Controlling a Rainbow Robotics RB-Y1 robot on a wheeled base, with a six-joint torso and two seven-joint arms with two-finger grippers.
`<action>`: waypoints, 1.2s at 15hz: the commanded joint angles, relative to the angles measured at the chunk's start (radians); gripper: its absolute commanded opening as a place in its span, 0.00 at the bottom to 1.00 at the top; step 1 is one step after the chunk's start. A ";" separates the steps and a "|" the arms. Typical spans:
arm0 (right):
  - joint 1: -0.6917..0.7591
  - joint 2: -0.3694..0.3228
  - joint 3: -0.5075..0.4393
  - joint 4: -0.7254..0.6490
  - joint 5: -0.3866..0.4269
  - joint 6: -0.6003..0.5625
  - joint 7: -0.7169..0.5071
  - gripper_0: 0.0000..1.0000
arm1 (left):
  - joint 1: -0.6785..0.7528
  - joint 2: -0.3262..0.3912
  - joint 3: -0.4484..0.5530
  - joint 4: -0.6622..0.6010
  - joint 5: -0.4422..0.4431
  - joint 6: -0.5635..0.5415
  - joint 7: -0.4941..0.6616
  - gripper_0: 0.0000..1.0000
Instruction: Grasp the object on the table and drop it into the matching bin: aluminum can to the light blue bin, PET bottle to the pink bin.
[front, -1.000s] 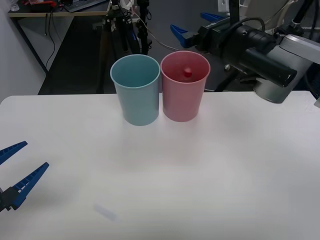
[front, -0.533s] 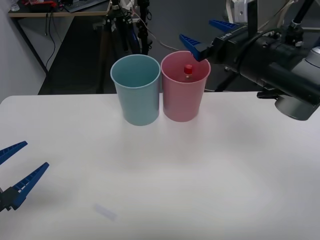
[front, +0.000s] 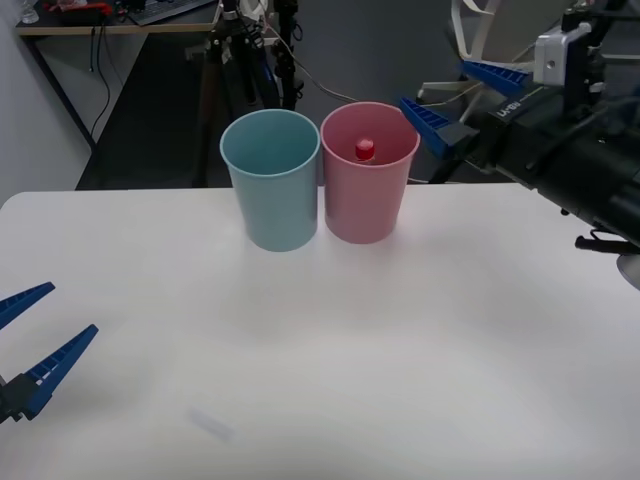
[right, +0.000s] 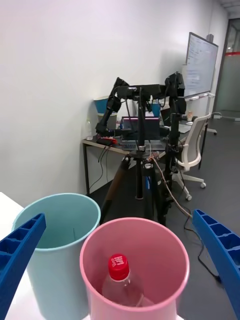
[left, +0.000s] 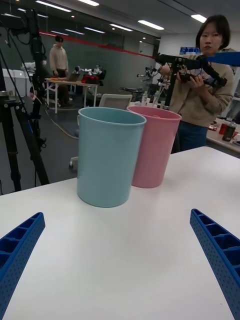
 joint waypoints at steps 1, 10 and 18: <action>0.150 -0.013 -0.106 -0.080 0.064 -0.011 -0.020 1.00 | 0.000 0.000 0.000 0.000 0.000 0.000 0.000 1.00; 0.578 0.062 -0.367 -0.207 0.483 -0.144 -0.442 1.00 | 0.000 0.000 0.000 0.000 0.000 0.000 0.000 1.00; 0.834 0.332 -0.540 -0.190 0.754 -0.451 -0.491 1.00 | 0.000 0.000 0.000 0.000 0.000 0.000 0.000 1.00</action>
